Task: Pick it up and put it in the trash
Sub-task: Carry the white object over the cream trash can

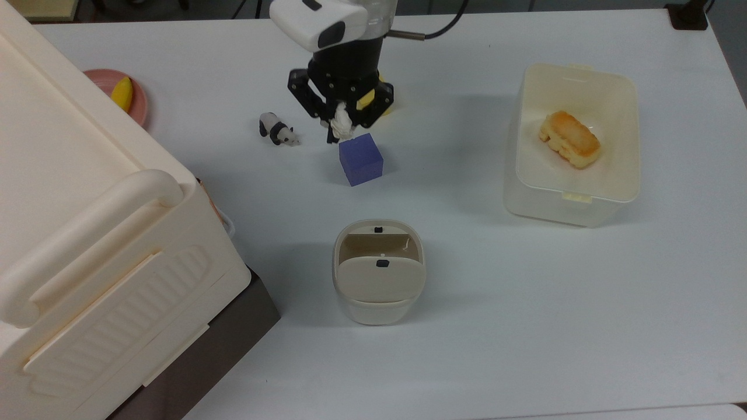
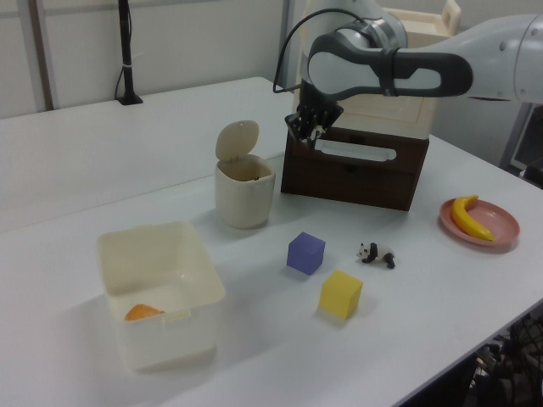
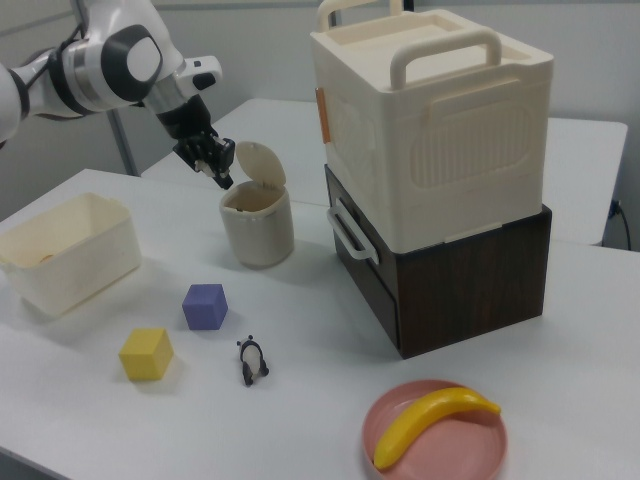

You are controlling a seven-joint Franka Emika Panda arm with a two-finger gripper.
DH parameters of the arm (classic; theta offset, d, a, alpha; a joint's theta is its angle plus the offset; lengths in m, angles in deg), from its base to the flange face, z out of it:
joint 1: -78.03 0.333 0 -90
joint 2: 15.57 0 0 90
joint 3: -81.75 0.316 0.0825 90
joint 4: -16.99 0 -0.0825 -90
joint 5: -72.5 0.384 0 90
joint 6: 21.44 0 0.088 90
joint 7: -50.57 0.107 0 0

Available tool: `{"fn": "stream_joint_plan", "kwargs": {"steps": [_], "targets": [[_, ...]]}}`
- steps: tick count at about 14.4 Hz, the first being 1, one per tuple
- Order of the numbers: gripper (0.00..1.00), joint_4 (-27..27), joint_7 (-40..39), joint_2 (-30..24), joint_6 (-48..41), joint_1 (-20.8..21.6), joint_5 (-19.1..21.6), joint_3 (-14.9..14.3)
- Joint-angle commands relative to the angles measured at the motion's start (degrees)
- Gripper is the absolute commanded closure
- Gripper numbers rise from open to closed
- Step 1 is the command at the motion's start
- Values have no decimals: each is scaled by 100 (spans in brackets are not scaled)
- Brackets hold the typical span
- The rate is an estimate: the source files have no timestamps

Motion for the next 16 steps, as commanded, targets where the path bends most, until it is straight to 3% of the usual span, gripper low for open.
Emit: {"fn": "stream_joint_plan", "kwargs": {"steps": [1,8,13,16], "targets": [[100,100,-267,258,520,48,15,-28],[100,169,-777,574,1461,13,-82,-37],[100,231,-1637,1118,2452,-127,-91,-81],[100,477,-1911,1453,2560,-154,-82,-81]]}}
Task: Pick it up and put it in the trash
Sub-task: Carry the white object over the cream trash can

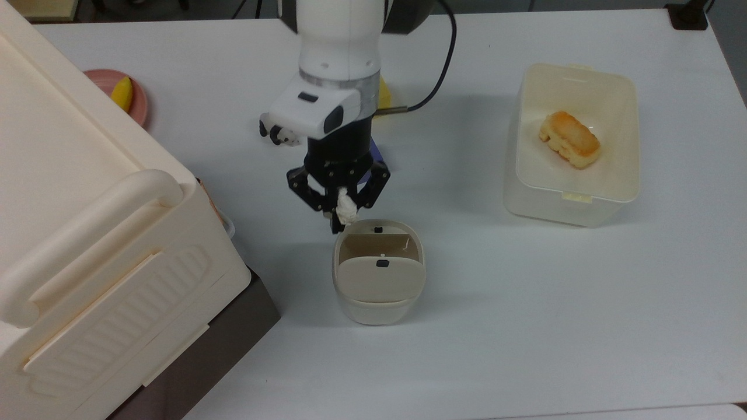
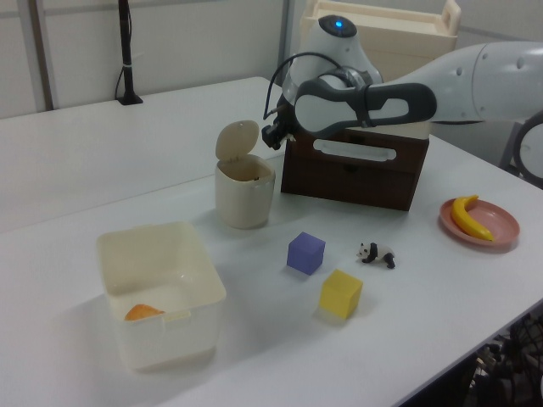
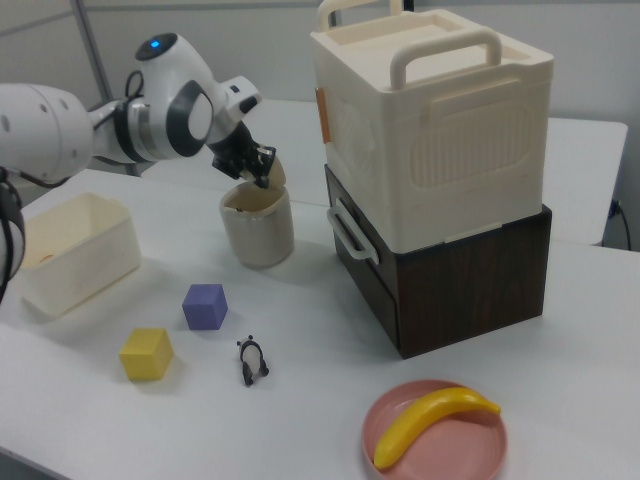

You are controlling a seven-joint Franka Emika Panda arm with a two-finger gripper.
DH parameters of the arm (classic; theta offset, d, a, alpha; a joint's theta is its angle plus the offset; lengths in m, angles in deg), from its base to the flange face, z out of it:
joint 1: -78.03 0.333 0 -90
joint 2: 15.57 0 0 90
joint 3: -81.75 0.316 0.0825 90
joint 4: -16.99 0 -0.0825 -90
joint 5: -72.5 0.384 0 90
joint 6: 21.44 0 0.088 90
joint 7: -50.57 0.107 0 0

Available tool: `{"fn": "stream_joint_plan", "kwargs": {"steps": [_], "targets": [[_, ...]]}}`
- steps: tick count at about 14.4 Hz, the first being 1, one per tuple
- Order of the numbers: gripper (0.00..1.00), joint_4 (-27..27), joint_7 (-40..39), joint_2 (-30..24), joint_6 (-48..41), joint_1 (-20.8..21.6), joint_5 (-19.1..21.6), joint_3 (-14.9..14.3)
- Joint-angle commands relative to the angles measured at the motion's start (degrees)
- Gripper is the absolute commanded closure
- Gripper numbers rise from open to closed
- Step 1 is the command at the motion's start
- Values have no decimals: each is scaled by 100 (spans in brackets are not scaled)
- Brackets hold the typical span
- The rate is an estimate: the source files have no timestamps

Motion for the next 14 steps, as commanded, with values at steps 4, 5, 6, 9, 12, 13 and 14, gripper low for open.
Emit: {"fn": "stream_joint_plan", "kwargs": {"steps": [4,5,6,9,12,13,14], "targets": [[100,384,-421,370,336,-27,-50,-20],[100,376,-421,370,336,-27,-41,-20],[100,375,-421,370,345,-18,-41,-12],[100,375,-359,352,336,-1,-23,15],[100,376,-175,291,328,43,21,24],[100,375,-148,282,328,43,21,24],[100,375,-113,273,328,43,21,24]]}}
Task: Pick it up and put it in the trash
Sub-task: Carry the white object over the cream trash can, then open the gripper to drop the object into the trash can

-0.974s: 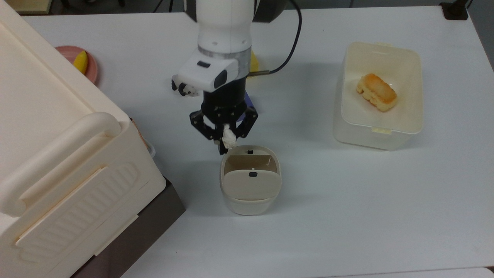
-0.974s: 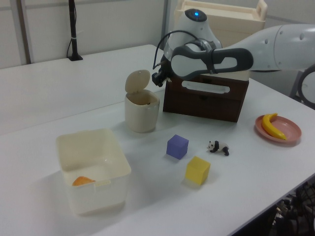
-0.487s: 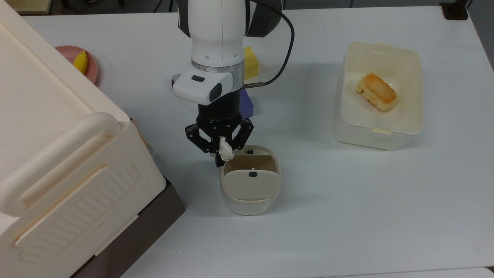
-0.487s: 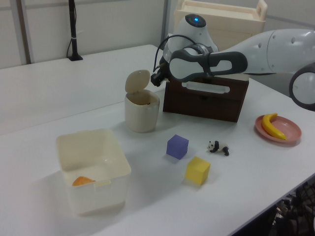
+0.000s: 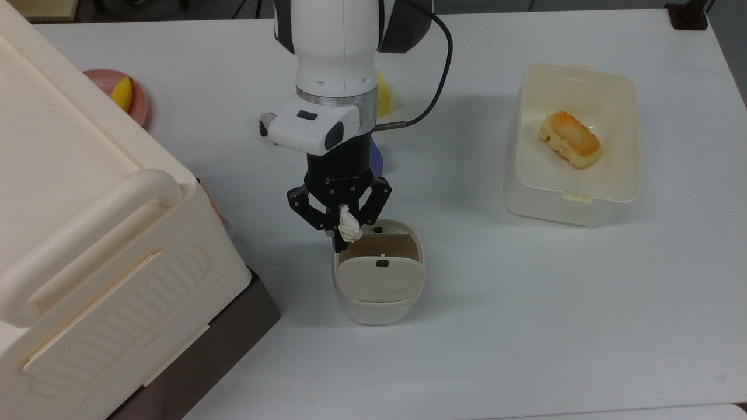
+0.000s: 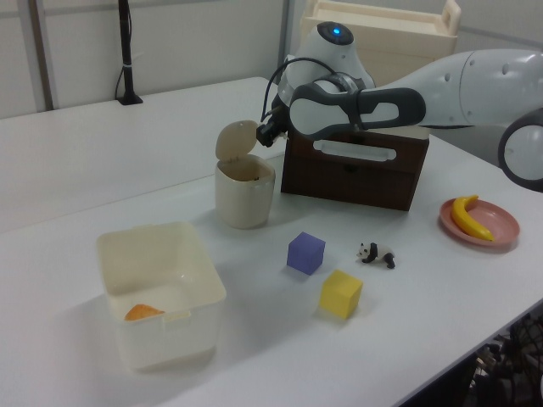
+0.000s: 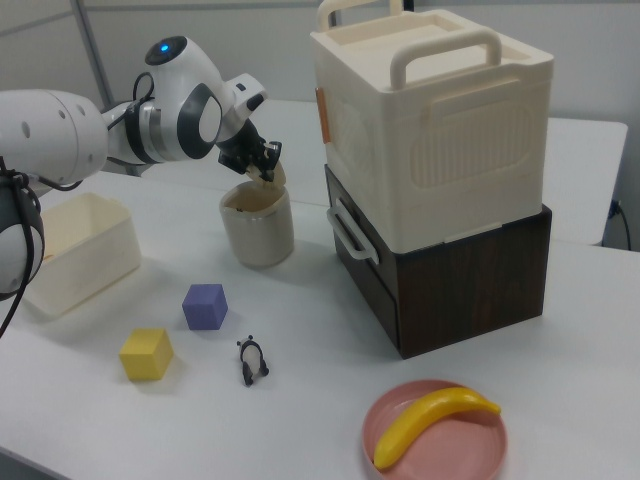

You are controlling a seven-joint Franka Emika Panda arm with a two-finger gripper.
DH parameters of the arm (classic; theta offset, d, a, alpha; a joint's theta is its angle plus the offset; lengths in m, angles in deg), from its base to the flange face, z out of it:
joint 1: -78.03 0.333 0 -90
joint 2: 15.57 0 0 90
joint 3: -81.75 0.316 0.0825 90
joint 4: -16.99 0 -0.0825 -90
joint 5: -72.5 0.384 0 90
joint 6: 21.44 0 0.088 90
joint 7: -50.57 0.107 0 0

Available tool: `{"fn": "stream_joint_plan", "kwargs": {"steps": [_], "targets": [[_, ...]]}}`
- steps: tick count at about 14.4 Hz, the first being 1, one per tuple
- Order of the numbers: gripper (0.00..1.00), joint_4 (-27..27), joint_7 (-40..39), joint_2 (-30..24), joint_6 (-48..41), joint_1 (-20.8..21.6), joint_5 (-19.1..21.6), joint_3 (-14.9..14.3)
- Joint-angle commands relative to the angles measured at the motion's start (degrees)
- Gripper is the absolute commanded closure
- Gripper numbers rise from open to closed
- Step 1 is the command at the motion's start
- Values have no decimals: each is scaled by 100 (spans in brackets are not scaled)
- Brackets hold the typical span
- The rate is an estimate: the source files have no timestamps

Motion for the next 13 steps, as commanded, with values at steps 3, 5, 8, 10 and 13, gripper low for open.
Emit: {"fn": "stream_joint_plan", "kwargs": {"steps": [3,5,8,10,13], "targets": [[100,11,431,-119,73,102,10,-19],[100,20,520,-154,73,155,10,-28],[100,73,520,-155,73,164,2,-28],[100,73,520,-155,73,164,-25,-28],[100,64,520,-155,73,234,-42,-28]]}}
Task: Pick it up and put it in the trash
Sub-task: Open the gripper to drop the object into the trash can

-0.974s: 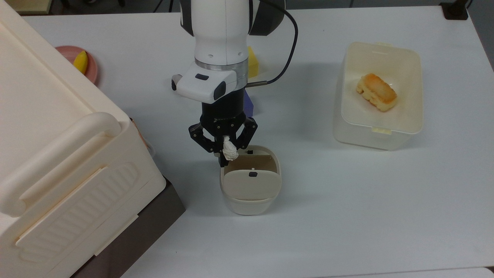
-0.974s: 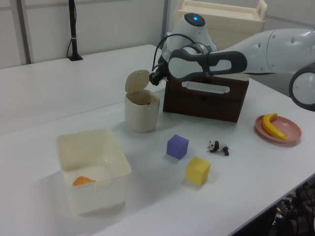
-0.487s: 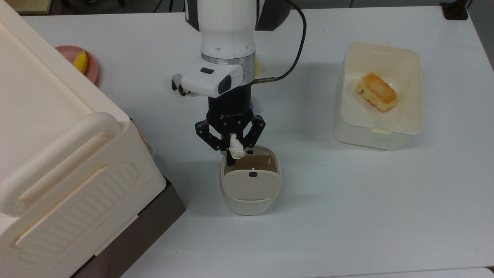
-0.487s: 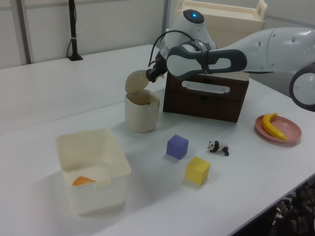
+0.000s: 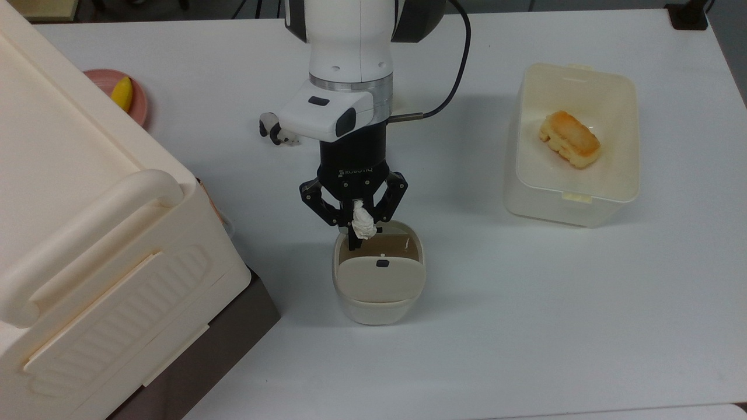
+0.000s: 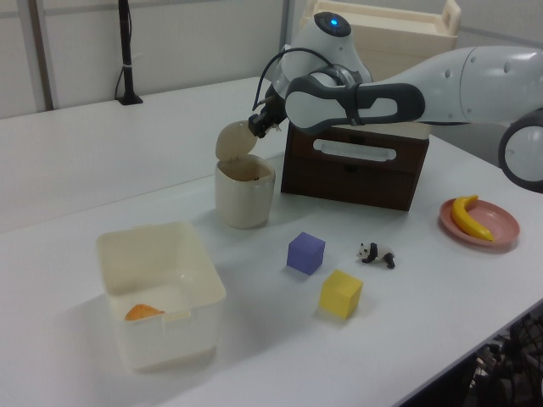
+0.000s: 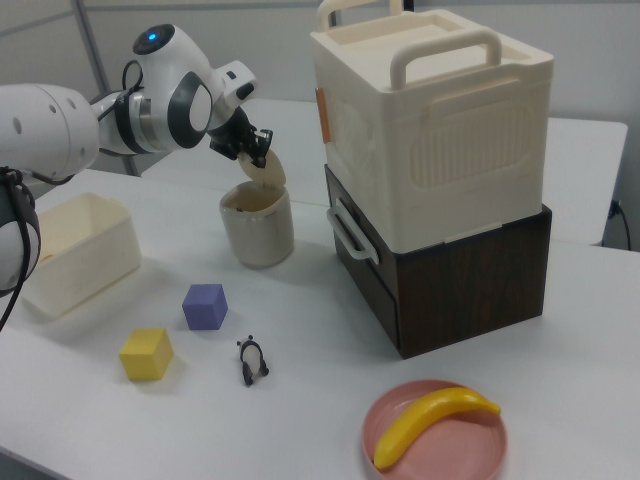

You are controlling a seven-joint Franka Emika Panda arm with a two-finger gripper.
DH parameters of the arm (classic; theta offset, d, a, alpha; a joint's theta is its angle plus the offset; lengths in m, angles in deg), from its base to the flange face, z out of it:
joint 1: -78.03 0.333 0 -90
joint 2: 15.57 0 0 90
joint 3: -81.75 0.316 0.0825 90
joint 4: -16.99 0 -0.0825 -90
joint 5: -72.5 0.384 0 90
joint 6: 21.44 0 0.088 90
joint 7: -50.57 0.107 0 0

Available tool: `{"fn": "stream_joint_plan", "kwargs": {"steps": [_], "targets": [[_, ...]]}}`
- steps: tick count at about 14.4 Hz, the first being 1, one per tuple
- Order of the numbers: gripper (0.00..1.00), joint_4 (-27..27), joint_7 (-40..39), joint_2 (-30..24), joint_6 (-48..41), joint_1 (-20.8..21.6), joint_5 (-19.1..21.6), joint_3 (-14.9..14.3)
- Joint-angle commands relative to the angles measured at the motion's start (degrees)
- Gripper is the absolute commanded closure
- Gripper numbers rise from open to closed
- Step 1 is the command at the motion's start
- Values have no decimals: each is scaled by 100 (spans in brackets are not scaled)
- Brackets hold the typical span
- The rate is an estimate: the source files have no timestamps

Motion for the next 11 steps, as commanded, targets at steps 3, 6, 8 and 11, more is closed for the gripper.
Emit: {"fn": "stream_joint_plan", "kwargs": {"steps": [3,6,8,11], "targets": [[100,-111,113,-109,69,153,-42,-54],[100,-120,113,-109,69,170,-42,-54],[100,-120,104,-110,69,179,-42,-54],[100,-129,78,-92,69,249,-77,-45]]}}
